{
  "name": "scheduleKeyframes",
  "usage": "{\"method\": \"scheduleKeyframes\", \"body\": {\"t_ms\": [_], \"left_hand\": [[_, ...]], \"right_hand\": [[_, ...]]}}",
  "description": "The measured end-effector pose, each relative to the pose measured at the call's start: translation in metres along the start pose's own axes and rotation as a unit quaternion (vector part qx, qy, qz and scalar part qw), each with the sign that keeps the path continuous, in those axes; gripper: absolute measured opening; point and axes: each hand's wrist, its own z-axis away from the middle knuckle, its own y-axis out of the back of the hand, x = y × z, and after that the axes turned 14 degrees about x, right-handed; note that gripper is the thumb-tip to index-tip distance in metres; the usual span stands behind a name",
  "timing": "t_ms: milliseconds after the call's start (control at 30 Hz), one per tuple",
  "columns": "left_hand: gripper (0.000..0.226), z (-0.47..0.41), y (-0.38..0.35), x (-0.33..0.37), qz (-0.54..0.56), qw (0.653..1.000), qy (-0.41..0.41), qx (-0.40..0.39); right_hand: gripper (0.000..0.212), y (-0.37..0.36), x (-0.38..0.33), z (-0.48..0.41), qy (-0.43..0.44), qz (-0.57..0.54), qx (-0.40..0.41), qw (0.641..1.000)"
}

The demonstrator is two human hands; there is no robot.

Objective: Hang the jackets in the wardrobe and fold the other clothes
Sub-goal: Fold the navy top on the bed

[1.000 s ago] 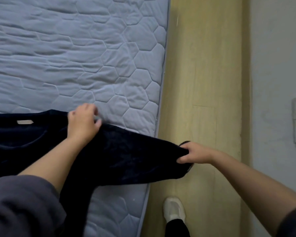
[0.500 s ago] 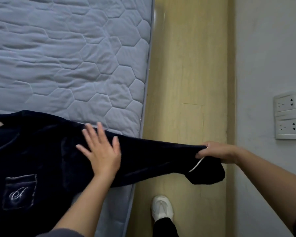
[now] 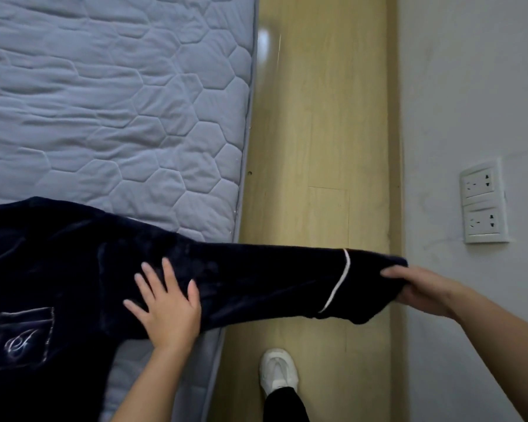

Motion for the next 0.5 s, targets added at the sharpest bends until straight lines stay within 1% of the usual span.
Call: {"method": "scheduleKeyframes", "body": {"t_ms": [33,67,100,133,167,200,233,267,300,333,367,400,467,500], "left_hand": [[0.067,0.002,0.004,0.004,-0.016,0.998,0.034,-0.045],[0.069,0.001,0.010,0.012,-0.013,0.995,0.064,-0.071],[0.070,-0.001,0.020,0.022,0.010,0.994,0.080,-0.080],[0.065,-0.005,0.031,0.034,0.056,0.993,0.073,-0.075],[0.054,-0.006,0.048,0.045,0.125,0.988,0.056,-0.073],[0.039,-0.006,0.062,0.056,0.215,0.971,0.045,-0.095],[0.025,-0.001,0.083,0.065,0.308,0.939,0.053,-0.144],[0.015,0.005,0.105,0.072,0.397,0.889,0.077,-0.214],[0.017,0.011,0.127,0.075,0.465,0.829,0.106,-0.293],[0.026,0.016,0.145,0.071,0.513,0.770,0.129,-0.356],[0.035,0.018,0.161,0.060,0.533,0.738,0.136,-0.390],[0.042,0.018,0.175,0.044,0.539,0.730,0.136,-0.398],[0.051,0.019,0.202,0.005,0.540,0.737,0.154,-0.376],[0.054,0.020,0.211,-0.018,0.539,0.748,0.170,-0.348]], "right_hand": [[0.052,-0.003,-0.003,0.007,0.015,-0.052,0.006,0.999],[0.052,-0.008,-0.006,0.015,0.026,-0.084,0.008,0.996],[0.051,-0.016,-0.009,0.024,0.033,-0.104,0.008,0.994],[0.050,-0.028,-0.012,0.033,0.035,-0.121,0.000,0.992],[0.049,-0.044,-0.016,0.047,0.039,-0.132,-0.015,0.990],[0.049,-0.062,-0.018,0.057,0.043,-0.145,-0.039,0.988],[0.049,-0.084,-0.020,0.070,0.047,-0.155,-0.069,0.984],[0.048,-0.109,-0.021,0.083,0.052,-0.158,-0.104,0.981],[0.048,-0.134,-0.021,0.098,0.058,-0.154,-0.138,0.977],[0.048,-0.161,-0.021,0.111,0.065,-0.143,-0.166,0.974],[0.045,-0.186,-0.021,0.125,0.077,-0.123,-0.185,0.972],[0.042,-0.209,-0.021,0.138,0.087,-0.102,-0.198,0.971],[0.046,-0.254,-0.018,0.163,0.082,-0.075,-0.213,0.971],[0.051,-0.276,-0.014,0.175,0.072,-0.066,-0.223,0.970]]}}
